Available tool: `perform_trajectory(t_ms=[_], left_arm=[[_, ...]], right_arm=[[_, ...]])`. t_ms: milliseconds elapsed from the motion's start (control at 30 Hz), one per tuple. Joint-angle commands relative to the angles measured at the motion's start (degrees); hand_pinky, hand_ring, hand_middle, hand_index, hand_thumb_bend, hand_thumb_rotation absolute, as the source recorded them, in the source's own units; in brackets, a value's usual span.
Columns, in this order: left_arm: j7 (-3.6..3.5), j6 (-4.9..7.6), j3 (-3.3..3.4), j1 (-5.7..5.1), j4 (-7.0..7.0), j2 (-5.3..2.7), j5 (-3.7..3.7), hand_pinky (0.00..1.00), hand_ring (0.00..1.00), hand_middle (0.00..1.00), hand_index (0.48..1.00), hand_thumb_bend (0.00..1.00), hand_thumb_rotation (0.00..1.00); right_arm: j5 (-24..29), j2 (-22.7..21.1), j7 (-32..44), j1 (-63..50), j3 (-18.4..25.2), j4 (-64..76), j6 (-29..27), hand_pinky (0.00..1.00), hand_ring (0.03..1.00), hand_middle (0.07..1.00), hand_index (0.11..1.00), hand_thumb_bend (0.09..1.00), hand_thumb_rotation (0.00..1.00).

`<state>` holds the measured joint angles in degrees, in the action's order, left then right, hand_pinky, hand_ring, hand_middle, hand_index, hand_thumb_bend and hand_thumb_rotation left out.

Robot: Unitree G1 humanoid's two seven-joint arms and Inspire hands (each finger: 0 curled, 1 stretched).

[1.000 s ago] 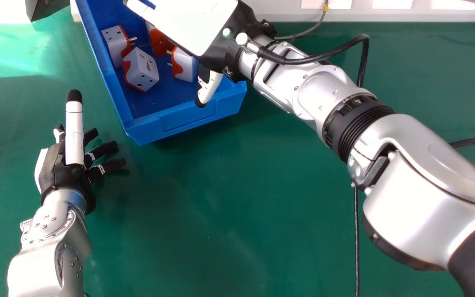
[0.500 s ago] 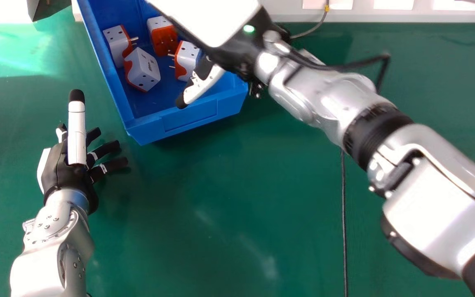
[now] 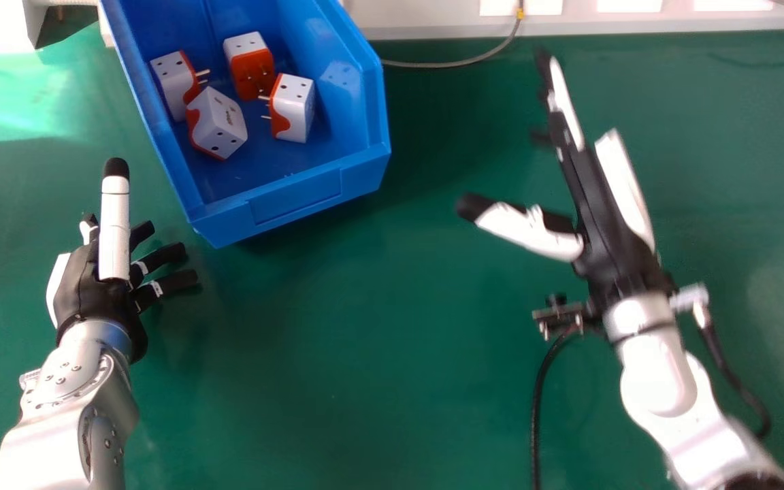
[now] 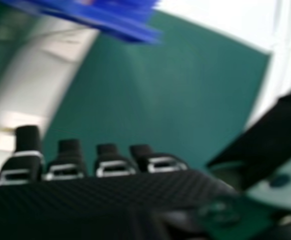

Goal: Pick all objects and put in blue box

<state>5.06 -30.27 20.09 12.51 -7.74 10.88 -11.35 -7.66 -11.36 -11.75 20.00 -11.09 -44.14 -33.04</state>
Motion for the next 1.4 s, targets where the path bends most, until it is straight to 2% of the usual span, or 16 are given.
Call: perform_trajectory(t_ms=[0, 67, 133, 267, 367, 433, 500, 600, 700, 833, 933, 1000, 1067, 1167, 1267, 1367], left_arm=[[-0.32, -0.81, 0.5, -1.1, -0.89, 0.47, -0.29, 0.65, 0.76, 0.9, 1.0, 0.82, 0.94], [-0.71, -0.25, 0.71, -0.88, -1.66, 0.74, -0.3, 0.65, 0.76, 0.9, 0.999, 0.82, 0.94], [-1.17, 0.4, 0.88, -0.74, -2.49, 0.99, -0.26, 0.65, 0.76, 0.9, 0.999, 0.82, 0.94], [-1.36, 0.77, 0.66, -0.39, -3.6, 1.77, 0.2, 0.65, 0.76, 0.9, 0.993, 0.84, 0.93], [-1.49, 0.93, 0.58, -0.95, -3.0, 1.82, 0.2, 0.66, 0.76, 0.9, 0.99, 0.85, 0.93], [-1.52, 1.31, 0.45, -1.07, -3.16, 1.79, 0.33, 0.66, 0.76, 0.9, 0.989, 0.85, 0.93], [-1.43, 1.71, 0.05, -1.03, -3.4, 1.54, 0.58, 0.66, 0.76, 0.9, 0.988, 0.85, 0.93], [-1.74, 2.45, -0.22, -0.76, -4.69, 1.46, 0.68, 0.66, 0.76, 0.9, 0.988, 0.85, 0.93], [-2.04, 3.44, 0.02, -0.67, -6.09, 1.38, 0.24, 0.66, 0.76, 0.9, 0.988, 0.85, 0.93], [-1.96, 3.03, -0.25, -1.12, -4.95, 0.97, 0.05, 0.66, 0.76, 0.91, 0.988, 0.85, 0.93], [-1.86, 1.55, -0.34, -1.74, -2.66, 1.02, -0.1, 0.66, 0.76, 0.91, 0.988, 0.85, 0.93], [-1.71, 1.05, -0.42, -1.8, -2.14, 1.0, 0.05, 0.66, 0.76, 0.91, 0.988, 0.85, 0.93], [-1.54, 0.98, -0.67, -1.52, -2.35, 0.91, 0.34, 0.66, 0.76, 0.91, 0.989, 0.85, 0.93], [-1.72, 1.23, -0.83, -0.86, -3.5, 1.2, 0.39, 0.65, 0.76, 0.9, 0.99, 0.85, 0.93], [-1.81, 0.74, -0.72, -1.08, -2.77, 1.3, 0.1, 0.65, 0.76, 0.9, 0.99, 0.85, 0.93], [-1.71, 0.6, -0.72, -0.95, -2.78, 1.35, 0.18, 0.65, 0.75, 0.9, 0.99, 0.85, 0.93]], right_arm=[[5.6, 2.7, 3.2, 2.7, 4.2, -0.2, 2.7, 0.77, 0.943, 0.987, 0.999, 0.824, 0.92], [11.4, 5.1, 7.2, 4.0, 7.7, 0.3, 7.2, 0.75, 0.933, 0.982, 0.999, 0.81, 0.93], [13.1, 6.3, 8.6, 4.7, 9.5, 0.4, 9.6, 0.75, 0.933, 0.982, 0.999, 0.81, 0.93], [12.2, 7.1, 9.3, 5.1, 10.7, 1.3, 12.6, 0.77, 0.944, 0.989, 1.0, 0.808, 0.97], [10.7, 6.8, 10.3, 4.5, 10.5, 2.0, 12.1, 0.78, 0.951, 0.996, 1.0, 0.797, 0.99], [10.4, 6.8, 10.7, 4.2, 10.8, 2.5, 12.4, 0.78, 0.954, 0.998, 1.0, 0.795, 0.99], [10.1, 6.8, 10.9, 4.4, 11.1, 2.2, 12.7, 0.78, 0.955, 0.999, 1.0, 0.794, 1.0], [9.5, 6.7, 11.3, 4.7, 11.5, 0.9, 13.0, 0.78, 0.954, 0.998, 1.0, 0.798, 1.0], [9.2, 6.6, 11.5, 4.5, 11.8, 1.0, 13.3, 0.78, 0.953, 0.998, 1.0, 0.803, 1.0], [9.2, 6.4, 12.2, 3.4, 12.2, 2.7, 13.7, 0.78, 0.953, 0.998, 1.0, 0.818, 1.0], [8.9, 6.3, 12.5, 2.9, 12.1, 4.7, 14.4, 0.77, 0.951, 0.998, 1.0, 0.83, 1.0], [8.5, 6.3, 12.4, 3.0, 11.9, 4.5, 14.3, 0.76, 0.948, 0.998, 1.0, 0.848, 1.0], [7.8, 6.4, 12.3, 2.9, 11.6, 4.2, 13.9, 0.76, 0.946, 0.998, 1.0, 0.854, 1.0], [6.4, 6.0, 12.2, 2.7, 11.3, 3.9, 12.8, 0.77, 0.948, 0.997, 1.0, 0.855, 1.0], [5.1, 5.7, 11.6, 3.1, 11.4, 3.1, 12.1, 0.77, 0.946, 0.994, 1.0, 0.842, 1.0], [2.7, 5.8, 9.7, 3.1, 10.8, 2.7, 11.1, 0.77, 0.944, 0.992, 1.0, 0.839, 1.0]])
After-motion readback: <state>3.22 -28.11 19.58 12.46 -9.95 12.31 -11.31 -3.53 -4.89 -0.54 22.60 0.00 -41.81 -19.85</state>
